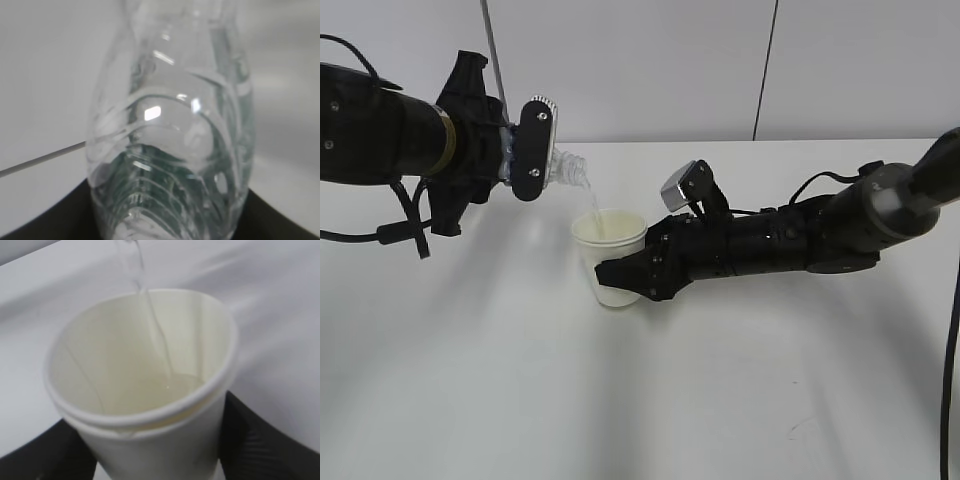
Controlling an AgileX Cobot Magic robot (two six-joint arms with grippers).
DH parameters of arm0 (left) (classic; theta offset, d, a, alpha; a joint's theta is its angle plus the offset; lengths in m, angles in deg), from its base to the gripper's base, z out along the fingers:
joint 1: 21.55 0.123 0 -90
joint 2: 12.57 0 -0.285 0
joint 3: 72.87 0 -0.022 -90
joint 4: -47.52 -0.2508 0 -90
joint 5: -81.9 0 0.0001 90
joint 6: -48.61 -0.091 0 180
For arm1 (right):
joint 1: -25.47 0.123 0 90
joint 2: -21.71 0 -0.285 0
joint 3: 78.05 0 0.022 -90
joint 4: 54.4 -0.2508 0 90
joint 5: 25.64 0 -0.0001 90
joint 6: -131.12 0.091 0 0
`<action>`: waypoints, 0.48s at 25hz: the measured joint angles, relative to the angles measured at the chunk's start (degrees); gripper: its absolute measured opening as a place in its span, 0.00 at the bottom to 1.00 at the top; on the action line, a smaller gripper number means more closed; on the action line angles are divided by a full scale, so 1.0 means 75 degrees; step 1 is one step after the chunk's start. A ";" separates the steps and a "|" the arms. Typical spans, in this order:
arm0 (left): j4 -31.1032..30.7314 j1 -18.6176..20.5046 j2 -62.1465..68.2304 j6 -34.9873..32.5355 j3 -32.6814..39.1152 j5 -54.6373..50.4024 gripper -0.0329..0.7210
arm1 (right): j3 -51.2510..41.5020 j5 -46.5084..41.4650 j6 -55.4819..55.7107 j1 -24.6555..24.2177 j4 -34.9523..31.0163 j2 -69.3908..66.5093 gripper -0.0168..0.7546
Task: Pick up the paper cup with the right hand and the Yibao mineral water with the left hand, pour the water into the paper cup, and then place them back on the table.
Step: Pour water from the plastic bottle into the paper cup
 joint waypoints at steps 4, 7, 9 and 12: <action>-0.0025 0.0000 0.0000 0.0000 0.0000 0.0000 0.55 | 0.0000 0.0000 0.0000 0.0000 0.0003 0.0000 0.68; -0.0058 0.0000 0.0000 0.0000 0.0000 -0.0046 0.55 | 0.0000 -0.0011 0.0000 0.0000 0.0016 0.0000 0.68; -0.0066 0.0000 0.0000 0.0000 0.0000 -0.0091 0.55 | 0.0000 -0.0011 0.0000 0.0000 0.0016 0.0000 0.68; -0.0088 -0.0010 0.0000 0.0000 0.0000 -0.0147 0.55 | 0.0000 -0.0011 0.0000 0.0000 0.0016 0.0000 0.68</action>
